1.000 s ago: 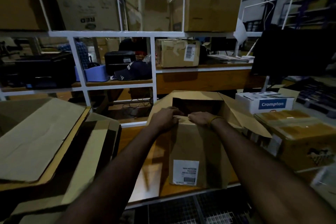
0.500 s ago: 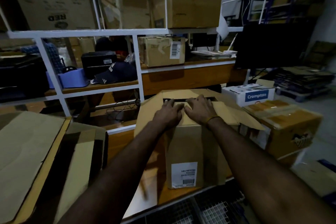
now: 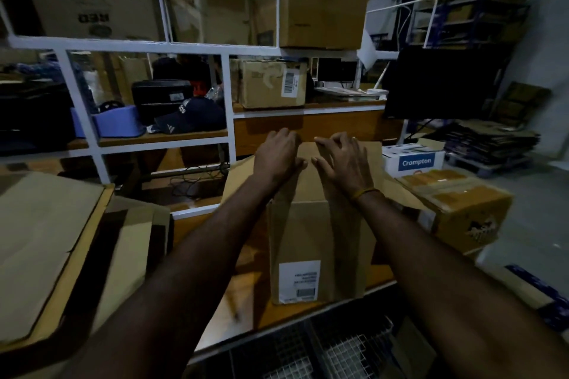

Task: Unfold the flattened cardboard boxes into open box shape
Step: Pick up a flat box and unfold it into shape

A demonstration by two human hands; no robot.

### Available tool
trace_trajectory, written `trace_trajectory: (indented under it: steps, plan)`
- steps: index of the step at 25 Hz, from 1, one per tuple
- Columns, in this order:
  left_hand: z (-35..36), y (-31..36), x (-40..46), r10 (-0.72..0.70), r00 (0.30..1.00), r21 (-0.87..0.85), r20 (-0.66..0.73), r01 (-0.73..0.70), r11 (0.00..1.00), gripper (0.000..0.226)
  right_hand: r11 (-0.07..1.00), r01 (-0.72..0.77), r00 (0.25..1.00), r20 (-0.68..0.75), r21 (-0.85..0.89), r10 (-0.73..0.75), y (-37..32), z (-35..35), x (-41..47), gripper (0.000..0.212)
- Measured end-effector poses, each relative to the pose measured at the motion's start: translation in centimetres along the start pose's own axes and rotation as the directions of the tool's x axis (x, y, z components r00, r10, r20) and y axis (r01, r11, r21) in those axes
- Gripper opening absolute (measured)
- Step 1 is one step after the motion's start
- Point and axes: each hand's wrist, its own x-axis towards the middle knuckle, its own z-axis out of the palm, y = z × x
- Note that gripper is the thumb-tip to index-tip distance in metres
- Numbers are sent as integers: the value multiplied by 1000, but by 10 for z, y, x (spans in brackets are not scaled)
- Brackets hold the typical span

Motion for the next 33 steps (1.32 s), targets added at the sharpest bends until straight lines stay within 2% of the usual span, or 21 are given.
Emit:
trace_trajectory:
  steps: [3, 7, 8, 10, 13, 16, 19, 21, 24, 29, 31, 33]
  plan:
    - [-18, 16, -11, 8, 999, -79, 34, -6, 997, 44, 995, 97, 992, -86, -10, -97, 11, -33, -14, 37]
    - [-38, 32, -37, 76, 987, -90, 145, -63, 994, 38, 977, 176, 984, -60, 117, -170, 18, -73, -38, 17]
    - [-43, 37, -45, 77, 979, -88, 186, -62, 994, 40, 970, 179, 983, -57, 165, -172, 19, -79, -46, 19]
    - [-50, 48, -63, 69, 966, -48, 249, -59, 997, 43, 968, 133, 991, -20, 213, -132, 18, -85, -66, 36]
    - [-51, 62, -91, 8, 932, -19, 363, -1, 1000, 42, 976, 39, 996, 75, 215, -56, 11, -89, -88, 50]
    - [-47, 66, -110, -38, 872, -17, 488, 53, 998, 42, 971, -60, 973, 230, 230, 5, 3, -91, -102, 40]
    - [-38, 64, -121, -46, 824, 4, 564, 53, 999, 52, 973, -163, 860, 507, 161, 60, 0, -82, -109, 31]
    - [-27, 61, -126, -82, 796, 54, 599, 62, 997, 57, 982, -155, 801, 595, 111, 59, 1, -72, -115, 36]
    - [-11, 50, -130, -128, 781, 98, 611, 86, 991, 65, 990, -137, 808, 583, 39, 89, 0, -58, -120, 47]
    - [3, 44, -121, -101, 820, 167, 563, 7, 986, 84, 987, -155, 817, 558, -29, 144, -1, -44, -116, 67]
    - [5, 43, -113, -96, 845, 196, 526, -10, 981, 88, 987, -157, 835, 529, -35, 152, -2, -40, -108, 68]
    - [8, 42, -105, -82, 881, 233, 466, -32, 972, 82, 987, -154, 849, 504, -51, 159, -3, -38, -97, 62]
